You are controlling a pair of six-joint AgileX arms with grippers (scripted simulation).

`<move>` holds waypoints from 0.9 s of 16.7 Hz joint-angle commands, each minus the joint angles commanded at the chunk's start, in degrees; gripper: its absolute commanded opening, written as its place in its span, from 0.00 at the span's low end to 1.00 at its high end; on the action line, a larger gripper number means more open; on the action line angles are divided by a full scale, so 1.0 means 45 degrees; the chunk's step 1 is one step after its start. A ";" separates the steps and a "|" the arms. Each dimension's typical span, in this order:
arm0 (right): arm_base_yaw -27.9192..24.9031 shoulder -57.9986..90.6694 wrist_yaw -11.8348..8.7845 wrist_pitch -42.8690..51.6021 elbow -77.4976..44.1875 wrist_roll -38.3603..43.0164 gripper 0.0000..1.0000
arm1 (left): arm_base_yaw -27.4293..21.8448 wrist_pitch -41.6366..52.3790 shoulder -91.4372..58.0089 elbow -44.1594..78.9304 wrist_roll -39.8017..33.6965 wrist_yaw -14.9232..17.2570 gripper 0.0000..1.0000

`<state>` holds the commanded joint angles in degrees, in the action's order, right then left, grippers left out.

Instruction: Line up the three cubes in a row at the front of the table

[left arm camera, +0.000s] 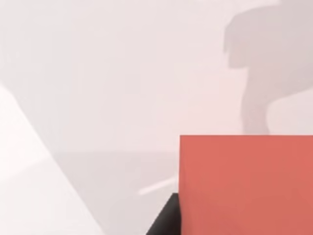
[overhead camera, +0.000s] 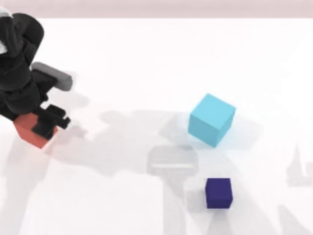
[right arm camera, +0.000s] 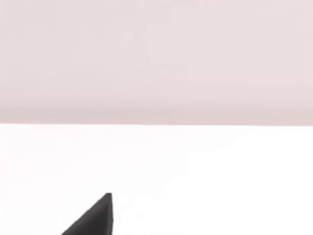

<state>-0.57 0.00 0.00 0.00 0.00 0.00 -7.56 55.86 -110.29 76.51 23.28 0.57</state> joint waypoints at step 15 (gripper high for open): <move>0.0000 0.0000 0.0000 0.0000 0.0000 0.0000 1.00 | -0.3055 0.1545 -0.0541 0.1905 -0.4708 -0.0129 0.00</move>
<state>-0.57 0.00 0.00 0.00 0.00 0.00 -21.31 62.81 -112.73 85.08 2.09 -0.01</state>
